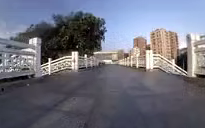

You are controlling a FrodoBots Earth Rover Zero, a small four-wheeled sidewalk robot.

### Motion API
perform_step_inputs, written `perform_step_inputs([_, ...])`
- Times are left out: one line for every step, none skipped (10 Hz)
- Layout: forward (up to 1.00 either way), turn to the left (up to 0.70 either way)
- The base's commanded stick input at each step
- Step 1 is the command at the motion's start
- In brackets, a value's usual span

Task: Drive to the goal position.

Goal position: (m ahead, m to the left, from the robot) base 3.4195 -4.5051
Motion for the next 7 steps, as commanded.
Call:
perform_step_inputs([0.45, 0.00])
perform_step_inputs([0.45, 0.00])
perform_step_inputs([0.45, 0.00])
perform_step_inputs([0.45, 0.00])
perform_step_inputs([0.45, 0.00])
perform_step_inputs([0.45, 0.00])
perform_step_inputs([0.45, 0.00])
